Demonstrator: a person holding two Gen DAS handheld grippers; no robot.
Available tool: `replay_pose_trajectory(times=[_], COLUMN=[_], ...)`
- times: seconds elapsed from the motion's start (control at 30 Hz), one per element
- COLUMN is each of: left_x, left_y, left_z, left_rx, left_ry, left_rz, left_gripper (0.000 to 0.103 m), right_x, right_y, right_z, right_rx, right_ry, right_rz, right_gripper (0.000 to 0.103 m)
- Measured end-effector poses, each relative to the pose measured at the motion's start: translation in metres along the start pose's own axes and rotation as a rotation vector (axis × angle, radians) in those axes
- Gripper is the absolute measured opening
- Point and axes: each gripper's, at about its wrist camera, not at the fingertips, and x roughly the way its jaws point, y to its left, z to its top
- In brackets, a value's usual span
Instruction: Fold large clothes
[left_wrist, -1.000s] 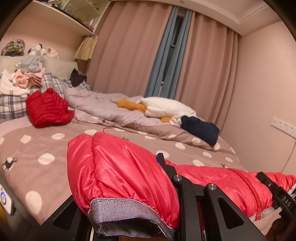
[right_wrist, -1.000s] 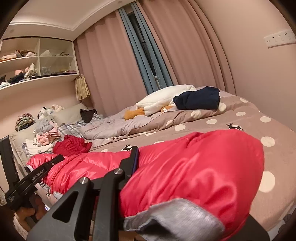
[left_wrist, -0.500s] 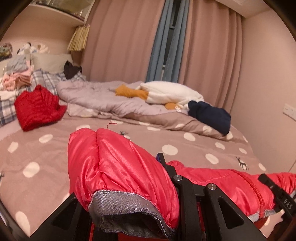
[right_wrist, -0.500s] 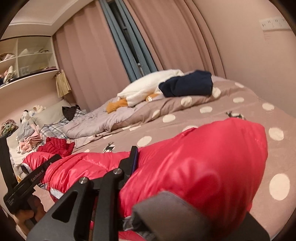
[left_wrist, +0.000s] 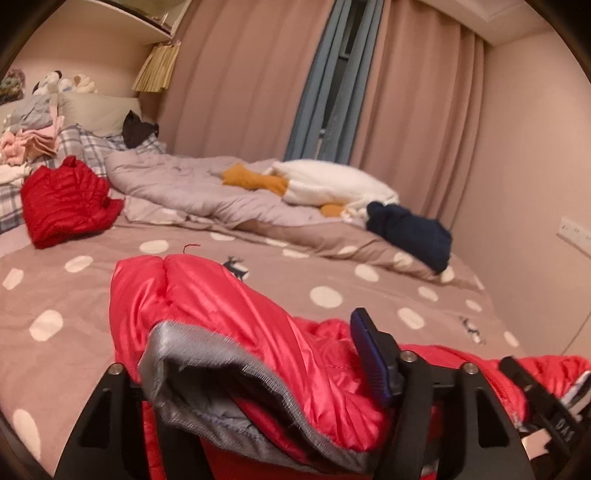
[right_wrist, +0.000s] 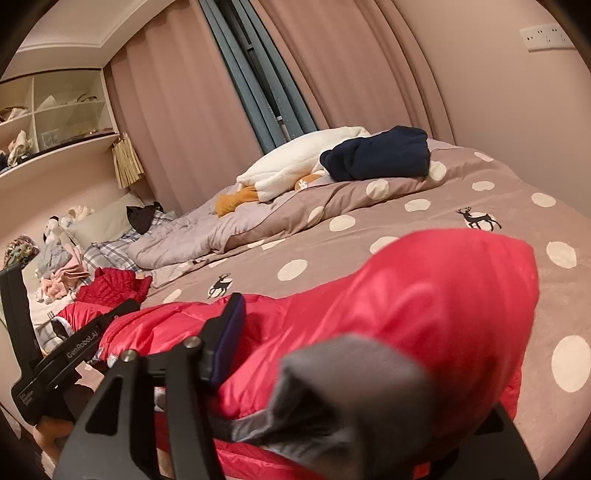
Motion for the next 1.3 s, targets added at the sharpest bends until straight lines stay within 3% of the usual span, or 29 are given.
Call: replay_pose_trajectory(times=[0.1, 0.2, 0.33, 0.43, 0.53, 0.63, 0.83, 1.3], left_x=[-0.004, -0.008, -0.014, -0.018, -0.025, -0.028, -0.033, -0.034], left_y=[0.004, 0.007, 0.005, 0.003, 0.0, 0.005, 0.017, 0.034], left_z=[0.003, 0.007, 0.011, 0.011, 0.013, 0.015, 0.018, 0.019], left_rx=[-0.024, -0.048, -0.052, -0.044, -0.015, -0.021, -0.012, -0.053], left_ry=[-0.007, -0.007, -0.006, -0.028, -0.084, -0.105, -0.181, -0.17], left_rz=[-0.039, -0.05, -0.081, -0.078, -0.015, -0.021, 0.12, 0.127], left_gripper=[0.076, 0.077, 0.087, 0.088, 0.091, 0.098, 0.098, 0.098], right_x=[0.001, -0.004, -0.01, -0.01, -0.012, -0.011, -0.013, -0.02], right_y=[0.003, 0.004, 0.002, 0.001, -0.001, -0.001, 0.003, 0.008], right_z=[-0.001, -0.001, 0.0, 0.002, 0.002, 0.001, 0.0, 0.002], right_rx=[-0.009, -0.006, 0.005, 0.004, 0.01, 0.007, 0.001, -0.016], right_ry=[0.007, -0.01, -0.03, -0.026, -0.029, -0.023, -0.027, -0.072], right_rz=[-0.011, -0.013, -0.041, -0.065, -0.068, -0.091, -0.094, -0.12], right_gripper=[0.063, 0.074, 0.087, 0.088, 0.089, 0.09, 0.092, 0.1])
